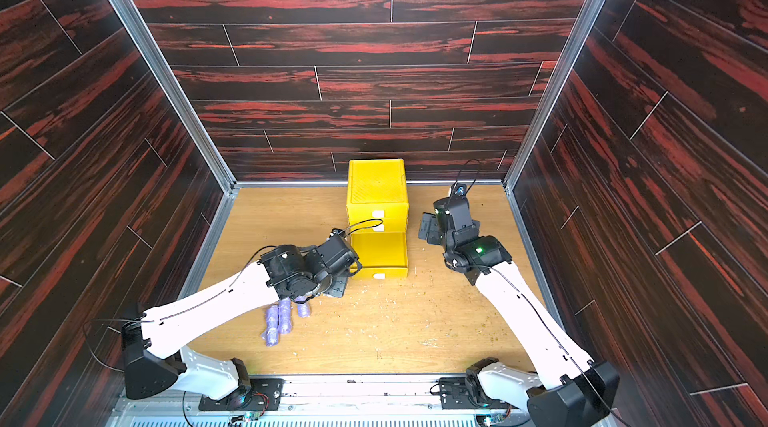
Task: Sort the rolls of trash bags by color and place them into the drawer
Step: Pick up the roll of trash bags from the center of the board.
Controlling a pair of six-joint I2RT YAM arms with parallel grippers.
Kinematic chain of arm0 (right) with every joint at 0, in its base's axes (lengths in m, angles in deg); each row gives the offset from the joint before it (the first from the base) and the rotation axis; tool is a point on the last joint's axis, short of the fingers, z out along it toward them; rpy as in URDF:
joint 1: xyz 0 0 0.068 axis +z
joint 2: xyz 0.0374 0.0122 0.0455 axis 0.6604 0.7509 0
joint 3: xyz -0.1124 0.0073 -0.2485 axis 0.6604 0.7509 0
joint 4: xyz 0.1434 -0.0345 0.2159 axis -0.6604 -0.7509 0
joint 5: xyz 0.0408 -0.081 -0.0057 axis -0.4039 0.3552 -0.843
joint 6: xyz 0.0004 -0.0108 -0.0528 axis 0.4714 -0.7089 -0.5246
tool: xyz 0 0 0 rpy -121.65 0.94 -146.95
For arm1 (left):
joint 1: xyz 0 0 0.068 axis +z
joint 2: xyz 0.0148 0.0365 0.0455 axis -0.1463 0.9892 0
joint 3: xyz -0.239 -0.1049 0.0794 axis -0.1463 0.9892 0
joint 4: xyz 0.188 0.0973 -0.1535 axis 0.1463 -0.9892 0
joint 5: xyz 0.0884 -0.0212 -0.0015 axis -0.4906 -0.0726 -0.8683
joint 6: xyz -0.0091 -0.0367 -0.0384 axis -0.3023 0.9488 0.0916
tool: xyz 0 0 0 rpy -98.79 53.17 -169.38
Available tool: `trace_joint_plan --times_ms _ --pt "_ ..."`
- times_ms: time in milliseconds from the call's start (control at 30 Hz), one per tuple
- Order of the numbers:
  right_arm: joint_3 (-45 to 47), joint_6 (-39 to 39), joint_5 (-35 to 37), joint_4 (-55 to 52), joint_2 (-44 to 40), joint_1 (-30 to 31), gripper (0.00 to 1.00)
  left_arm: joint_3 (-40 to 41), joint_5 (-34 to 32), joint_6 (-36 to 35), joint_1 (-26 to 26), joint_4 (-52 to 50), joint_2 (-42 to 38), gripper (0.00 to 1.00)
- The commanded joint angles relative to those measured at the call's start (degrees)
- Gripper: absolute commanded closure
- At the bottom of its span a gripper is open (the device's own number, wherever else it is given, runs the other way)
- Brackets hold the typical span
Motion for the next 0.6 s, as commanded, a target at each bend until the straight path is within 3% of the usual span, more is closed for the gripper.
trace_joint_plan --times_ms 0,100,200,333,567 --pt "-1.02 0.27 1.44 -1.44 -2.19 -0.16 0.02 -4.97 -6.49 -23.88 0.07 -6.33 3.20 0.79" --pt "-1.22 0.18 2.83 -2.03 -3.45 -0.20 0.02 -7.45 -8.99 -38.55 0.19 -6.81 5.05 0.84" --pt "-0.91 0.26 3.32 -2.14 -4.63 -0.21 0.02 -5.16 -9.20 -52.45 1.38 -0.21 4.51 0.87" --pt "-0.43 0.05 3.60 -2.22 -5.42 -0.17 0.02 -0.63 -2.54 -67.28 3.37 9.19 3.05 0.86" --pt "0.28 -0.17 3.33 -2.04 -6.27 -0.20 0.02 -1.26 5.24 -78.75 6.68 20.60 10.17 0.87"
